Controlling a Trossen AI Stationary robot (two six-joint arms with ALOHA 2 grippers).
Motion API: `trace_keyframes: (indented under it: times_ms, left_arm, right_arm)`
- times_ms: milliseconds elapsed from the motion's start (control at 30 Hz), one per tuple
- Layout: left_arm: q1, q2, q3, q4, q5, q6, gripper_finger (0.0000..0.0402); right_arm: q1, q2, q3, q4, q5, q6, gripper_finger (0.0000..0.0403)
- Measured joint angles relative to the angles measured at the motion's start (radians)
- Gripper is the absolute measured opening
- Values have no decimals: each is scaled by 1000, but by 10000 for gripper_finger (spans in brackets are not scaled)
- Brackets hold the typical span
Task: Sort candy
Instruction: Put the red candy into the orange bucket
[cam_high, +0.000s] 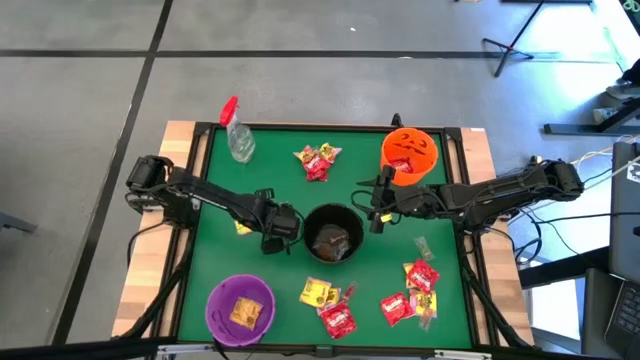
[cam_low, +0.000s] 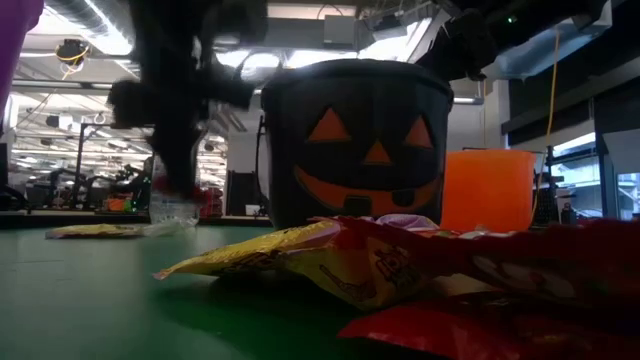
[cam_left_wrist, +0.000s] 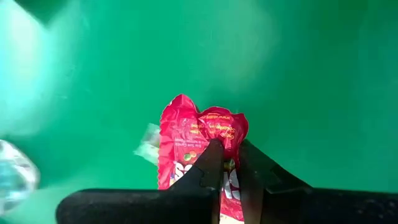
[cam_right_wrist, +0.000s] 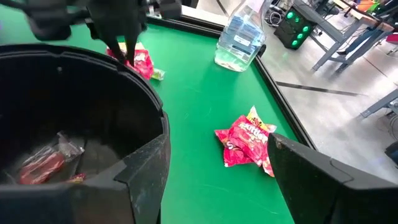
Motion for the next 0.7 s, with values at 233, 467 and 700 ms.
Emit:
trace_keyframes:
  times_ms: [233, 467, 700]
  left_arm:
    - [-24, -1, 174, -186, -98, 25, 13]
    - [-28, -39, 266, -299, -218, 14, 14]
    - [-18, -155, 256, -201, -256, 87, 14]
  right_arm:
    - [0, 0, 0, 25, -1, -6, 268]
    - [0, 0, 0, 48, -31, -19, 268]
    - [0, 0, 0, 104, -100, -26, 268]
